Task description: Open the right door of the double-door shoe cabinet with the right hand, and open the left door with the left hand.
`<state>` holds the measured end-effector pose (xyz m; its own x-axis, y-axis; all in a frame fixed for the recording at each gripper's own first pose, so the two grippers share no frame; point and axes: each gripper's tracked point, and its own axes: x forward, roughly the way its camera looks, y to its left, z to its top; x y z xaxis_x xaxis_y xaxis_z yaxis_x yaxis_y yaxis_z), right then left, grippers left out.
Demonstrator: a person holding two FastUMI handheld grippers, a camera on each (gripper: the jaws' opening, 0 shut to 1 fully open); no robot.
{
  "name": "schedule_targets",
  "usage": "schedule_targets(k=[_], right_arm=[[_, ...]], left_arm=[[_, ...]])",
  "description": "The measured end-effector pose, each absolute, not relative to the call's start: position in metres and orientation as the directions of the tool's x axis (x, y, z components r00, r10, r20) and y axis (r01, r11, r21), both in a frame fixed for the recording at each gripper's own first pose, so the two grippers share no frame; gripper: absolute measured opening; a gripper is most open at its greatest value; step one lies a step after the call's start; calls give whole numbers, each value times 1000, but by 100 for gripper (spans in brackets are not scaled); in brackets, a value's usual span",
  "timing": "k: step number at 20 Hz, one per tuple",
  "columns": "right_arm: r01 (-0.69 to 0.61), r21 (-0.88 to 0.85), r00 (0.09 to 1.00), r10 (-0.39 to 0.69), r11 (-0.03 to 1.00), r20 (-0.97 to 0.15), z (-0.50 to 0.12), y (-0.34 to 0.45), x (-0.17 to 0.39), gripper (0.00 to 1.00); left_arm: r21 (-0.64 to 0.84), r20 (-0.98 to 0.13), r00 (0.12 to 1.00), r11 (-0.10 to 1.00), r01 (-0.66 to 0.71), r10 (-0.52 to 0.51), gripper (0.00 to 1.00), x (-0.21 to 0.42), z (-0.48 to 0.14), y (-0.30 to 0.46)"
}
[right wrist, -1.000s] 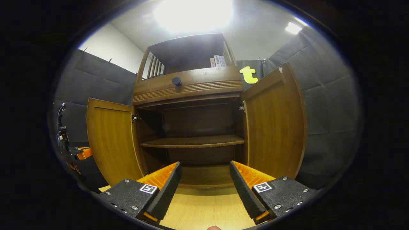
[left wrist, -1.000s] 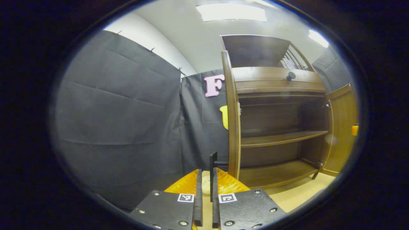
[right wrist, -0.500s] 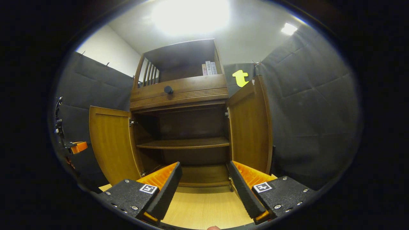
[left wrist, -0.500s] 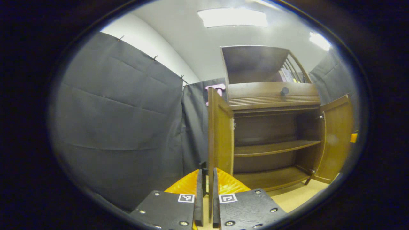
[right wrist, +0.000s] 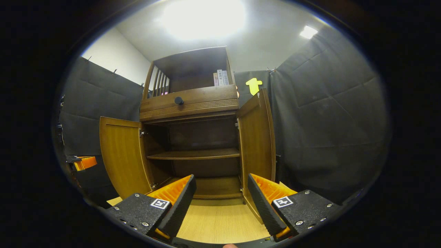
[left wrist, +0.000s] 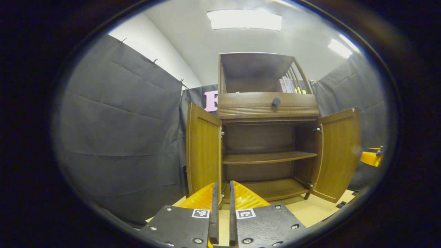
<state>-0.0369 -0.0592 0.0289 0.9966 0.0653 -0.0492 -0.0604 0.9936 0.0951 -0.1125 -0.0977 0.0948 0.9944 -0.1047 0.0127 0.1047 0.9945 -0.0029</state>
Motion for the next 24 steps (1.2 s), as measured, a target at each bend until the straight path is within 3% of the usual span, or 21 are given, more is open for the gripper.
schedule_targets(k=[2,5,13,24], right_arm=[[-59,99,997,64,993,-53,26,-57,-43,93],[-56,102,996,63,993,-58,23,-54,-50,93],[-48,107,997,55,993,-55,22,-47,-60,93],[-41,91,998,45,995,-44,22,-50,-62,93]], left_arm=[[20,23,994,994,104,-105,17,-125,99,-103],[16,14,993,993,119,-120,8,-134,94,-110],[27,-8,997,997,74,-74,99,-158,82,-99],[38,9,999,998,46,-46,98,-167,86,-101]])
